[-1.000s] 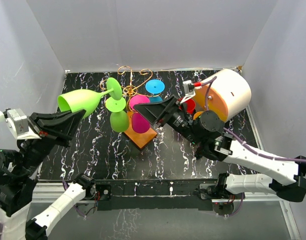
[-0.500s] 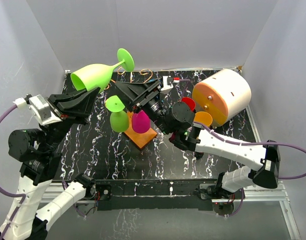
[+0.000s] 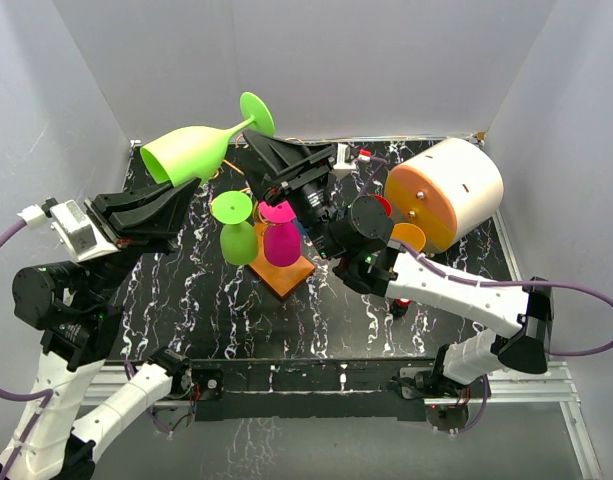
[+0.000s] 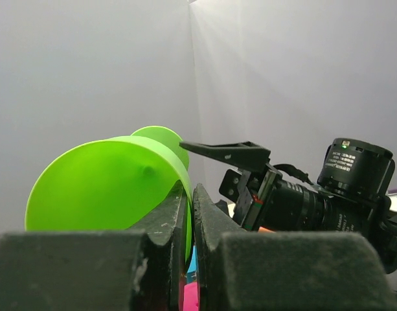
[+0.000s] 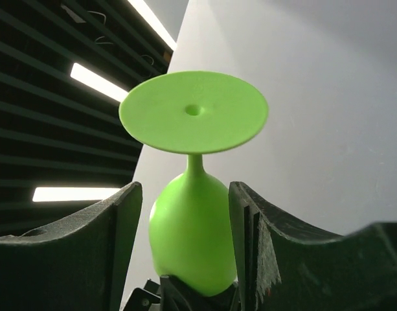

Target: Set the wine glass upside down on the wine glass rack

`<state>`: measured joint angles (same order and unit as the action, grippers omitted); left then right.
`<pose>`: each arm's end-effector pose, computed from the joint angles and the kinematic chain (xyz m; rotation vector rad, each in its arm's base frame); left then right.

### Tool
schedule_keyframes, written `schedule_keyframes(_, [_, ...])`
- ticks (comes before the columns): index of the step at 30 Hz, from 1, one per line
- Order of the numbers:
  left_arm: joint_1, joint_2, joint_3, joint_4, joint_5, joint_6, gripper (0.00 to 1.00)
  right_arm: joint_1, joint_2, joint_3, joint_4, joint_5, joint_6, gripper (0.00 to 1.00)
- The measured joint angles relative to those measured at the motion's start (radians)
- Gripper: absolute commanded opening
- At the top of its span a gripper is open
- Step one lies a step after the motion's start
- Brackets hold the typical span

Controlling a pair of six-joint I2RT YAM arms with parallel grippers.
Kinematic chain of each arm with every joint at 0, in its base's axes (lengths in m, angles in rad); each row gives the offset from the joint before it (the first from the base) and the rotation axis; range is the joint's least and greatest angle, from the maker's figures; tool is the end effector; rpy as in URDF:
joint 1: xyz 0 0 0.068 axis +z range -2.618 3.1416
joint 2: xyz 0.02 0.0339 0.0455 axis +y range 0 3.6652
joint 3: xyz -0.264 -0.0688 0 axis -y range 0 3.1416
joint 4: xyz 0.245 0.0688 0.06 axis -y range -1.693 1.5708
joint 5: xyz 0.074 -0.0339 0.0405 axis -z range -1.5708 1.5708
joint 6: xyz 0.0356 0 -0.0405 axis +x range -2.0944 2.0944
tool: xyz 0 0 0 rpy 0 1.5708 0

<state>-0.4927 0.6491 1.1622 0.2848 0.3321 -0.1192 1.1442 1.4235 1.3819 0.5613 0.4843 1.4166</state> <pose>0.0552 -0.0428 0.5227 0.4619 0.7089 -0.7041 0.1475 0.2846 0.4768 0.7017 1.1737 1.9896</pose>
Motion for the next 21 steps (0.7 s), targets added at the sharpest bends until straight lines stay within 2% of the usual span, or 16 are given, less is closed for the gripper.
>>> schedule_keyframes(2, [0.000, 0.000, 0.000, 0.001, 0.010, -0.005, 0.00, 0.000, 0.010, 0.026, 0.004, 0.000, 0.000, 0.51])
schedule_keyframes(10, [0.000, 0.000, -0.002, 0.007, 0.039, -0.023, 0.00, -0.002, 0.058, 0.086, 0.004, 0.003, 0.005, 0.29])
schedule_keyframes(16, [0.000, 0.000, -0.003, 0.003, 0.049, -0.031, 0.00, -0.018, 0.080, 0.089, 0.019, -0.008, 0.009, 0.01])
schedule_keyframes(19, [0.000, -0.002, -0.003, 0.001, 0.045, -0.031, 0.01, -0.024, 0.089, 0.098, 0.020, -0.020, 0.002, 0.00])
schedule_keyframes(20, [0.000, -0.004, -0.003, -0.002, 0.042, -0.032, 0.11, -0.026, 0.091, 0.100, 0.020, -0.024, -0.001, 0.00])
schedule_keyframes(21, [0.000, -0.006, -0.003, -0.006, 0.040, -0.033, 0.26, -0.027, 0.092, 0.101, 0.020, -0.027, -0.003, 0.00])
